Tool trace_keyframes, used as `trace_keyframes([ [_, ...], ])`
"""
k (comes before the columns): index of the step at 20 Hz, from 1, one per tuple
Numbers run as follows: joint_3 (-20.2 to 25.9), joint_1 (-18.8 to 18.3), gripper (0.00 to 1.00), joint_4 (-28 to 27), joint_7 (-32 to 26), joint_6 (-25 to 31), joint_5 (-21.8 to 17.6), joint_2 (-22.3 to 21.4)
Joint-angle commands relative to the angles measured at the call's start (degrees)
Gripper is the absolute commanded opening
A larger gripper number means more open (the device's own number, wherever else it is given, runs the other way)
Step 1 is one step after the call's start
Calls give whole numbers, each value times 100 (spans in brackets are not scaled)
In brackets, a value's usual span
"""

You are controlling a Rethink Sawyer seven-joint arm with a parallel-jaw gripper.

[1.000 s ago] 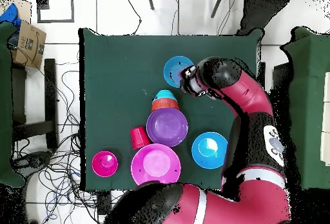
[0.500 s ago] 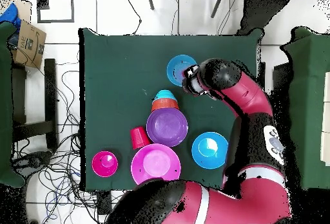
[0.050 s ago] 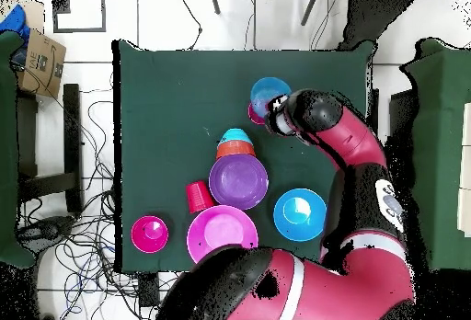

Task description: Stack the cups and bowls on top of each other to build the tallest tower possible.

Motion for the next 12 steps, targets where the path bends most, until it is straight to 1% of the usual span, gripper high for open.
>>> trace_keyframes([
  [1,496,30,100,378,291,-142,-177,196],
  [8,560,67,100,511,366,-56,-79,75],
  [12,585,46,100,502,360,-42,-56,87],
])
